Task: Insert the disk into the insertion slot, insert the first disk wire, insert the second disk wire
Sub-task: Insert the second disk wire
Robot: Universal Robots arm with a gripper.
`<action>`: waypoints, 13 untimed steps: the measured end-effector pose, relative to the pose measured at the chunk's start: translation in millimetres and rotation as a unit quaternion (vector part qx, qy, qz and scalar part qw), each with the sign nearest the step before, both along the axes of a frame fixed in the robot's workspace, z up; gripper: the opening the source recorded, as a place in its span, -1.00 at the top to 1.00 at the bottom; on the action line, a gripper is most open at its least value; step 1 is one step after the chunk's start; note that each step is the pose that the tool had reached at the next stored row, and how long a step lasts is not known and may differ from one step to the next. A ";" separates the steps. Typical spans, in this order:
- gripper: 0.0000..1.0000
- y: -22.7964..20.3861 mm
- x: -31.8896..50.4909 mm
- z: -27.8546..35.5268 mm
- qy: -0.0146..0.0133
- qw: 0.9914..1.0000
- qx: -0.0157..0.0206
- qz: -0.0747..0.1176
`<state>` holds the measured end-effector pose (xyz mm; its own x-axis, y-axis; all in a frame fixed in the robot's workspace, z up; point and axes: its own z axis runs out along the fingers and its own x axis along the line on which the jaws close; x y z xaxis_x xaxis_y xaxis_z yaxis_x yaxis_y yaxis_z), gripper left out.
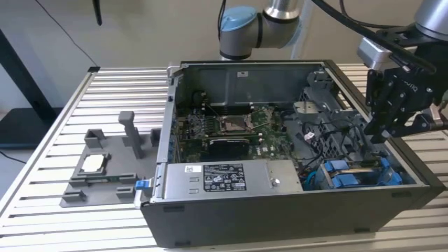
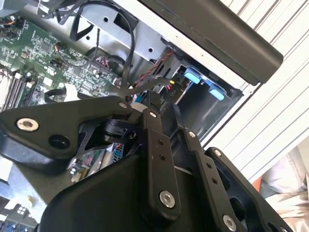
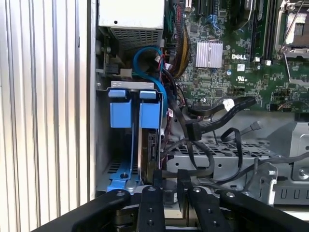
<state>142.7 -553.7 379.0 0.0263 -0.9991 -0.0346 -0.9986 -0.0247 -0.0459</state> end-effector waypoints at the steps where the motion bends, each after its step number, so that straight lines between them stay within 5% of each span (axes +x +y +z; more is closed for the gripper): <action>1: 0.46 0.4 -0.4 0.6 0.000 1.000 0.000 0.001; 13: 0.46 2.4 -9.9 9.0 0.000 1.000 0.000 0.007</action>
<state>132.9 -551.2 387.9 0.0397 -0.9986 -0.0351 -0.9982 -0.0381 -0.0458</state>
